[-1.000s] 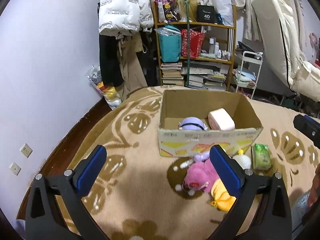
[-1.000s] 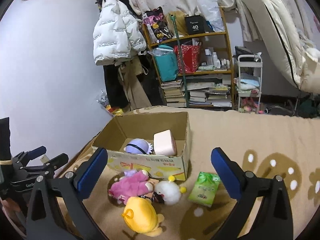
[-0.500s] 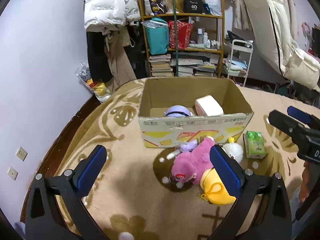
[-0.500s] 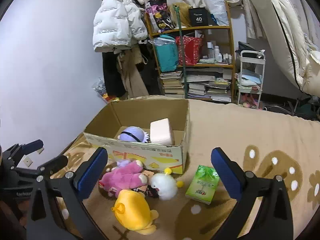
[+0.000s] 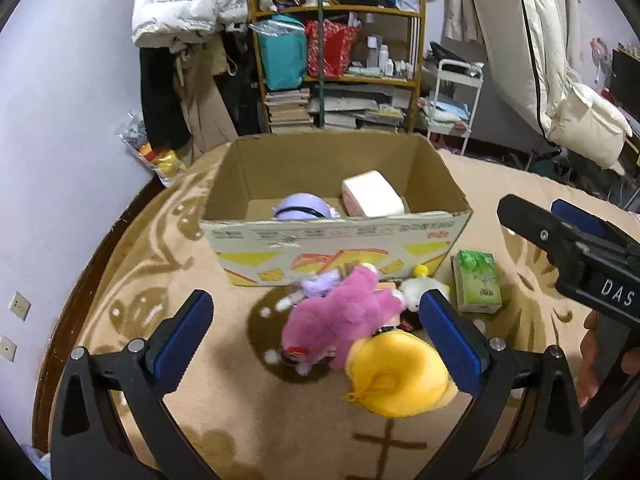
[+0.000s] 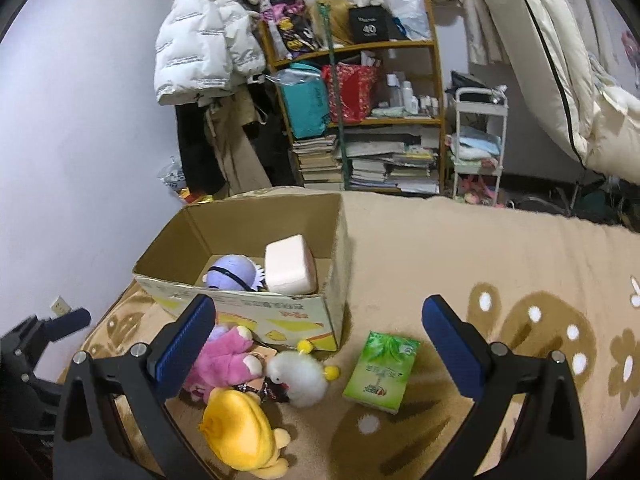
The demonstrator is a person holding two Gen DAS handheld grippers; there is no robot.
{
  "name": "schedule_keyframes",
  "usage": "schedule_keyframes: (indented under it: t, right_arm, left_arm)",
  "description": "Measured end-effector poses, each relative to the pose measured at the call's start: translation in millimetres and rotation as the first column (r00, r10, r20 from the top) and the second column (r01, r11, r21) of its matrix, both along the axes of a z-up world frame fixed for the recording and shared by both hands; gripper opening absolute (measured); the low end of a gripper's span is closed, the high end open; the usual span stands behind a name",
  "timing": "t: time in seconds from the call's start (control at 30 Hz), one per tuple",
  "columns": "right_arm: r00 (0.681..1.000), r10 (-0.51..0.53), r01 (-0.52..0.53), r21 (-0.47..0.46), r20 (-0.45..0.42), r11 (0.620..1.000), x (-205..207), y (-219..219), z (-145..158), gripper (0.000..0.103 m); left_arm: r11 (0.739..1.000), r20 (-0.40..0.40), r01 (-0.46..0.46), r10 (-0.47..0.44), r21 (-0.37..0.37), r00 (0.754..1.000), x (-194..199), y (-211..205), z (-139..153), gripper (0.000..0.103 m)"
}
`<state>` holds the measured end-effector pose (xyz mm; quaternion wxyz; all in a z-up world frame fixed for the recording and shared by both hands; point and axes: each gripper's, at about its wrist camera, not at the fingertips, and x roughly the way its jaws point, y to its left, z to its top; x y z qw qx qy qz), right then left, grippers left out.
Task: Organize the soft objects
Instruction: 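Withdraw both open tools from the box toward the remaining toys, then grasp the yellow duck plush with the left tool while the right tool grasps the green tissue pack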
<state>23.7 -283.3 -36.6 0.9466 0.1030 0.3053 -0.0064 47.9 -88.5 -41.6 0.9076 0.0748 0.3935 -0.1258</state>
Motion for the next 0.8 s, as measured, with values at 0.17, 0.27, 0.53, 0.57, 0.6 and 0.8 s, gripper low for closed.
schedule_keyframes:
  t: [0.17, 0.27, 0.53, 0.57, 0.6, 0.8]
  right_arm:
    - [0.999, -0.021, 0.021, 0.02, -0.033, 1.0, 6.6, -10.3, -6.5, 0.103]
    - [0.999, -0.032, 0.033, 0.027, -0.038, 0.999, 13.5, -14.2, -8.3, 0.103]
    - [0.992, -0.085, 0.09, 0.052, -0.092, 0.995, 25.6, -26.7, -24.4, 0.103]
    - [0.991, -0.088, 0.094, 0.053, -0.102, 0.994, 26.8, -28.3, -27.1, 0.103]
    - [0.989, -0.09, 0.096, 0.053, -0.115, 0.994, 28.3, -29.3, -30.1, 0.103]
    - [0.972, -0.135, 0.15, 0.069, -0.19, 0.986, 36.4, -42.9, -52.6, 0.103]
  left_arm:
    - [1.0, -0.062, 0.005, -0.006, -0.003, 0.998, 9.3, -13.8, -15.7, 0.102]
    - [1.0, -0.082, 0.008, -0.008, 0.001, 0.997, 13.4, -20.1, -22.7, 0.102]
    - [1.0, -0.157, -0.017, 0.015, -0.013, 0.987, 26.7, -27.5, -39.8, 0.102]
    - [1.0, -0.164, -0.019, 0.017, -0.008, 0.986, 27.9, -28.1, -42.9, 0.102]
    - [1.0, -0.167, -0.02, 0.019, -0.004, 0.986, 28.3, -28.5, -45.1, 0.102]
    - [1.0, -0.221, 0.0, -0.003, -0.013, 0.975, 31.7, -32.6, -65.3, 0.102]
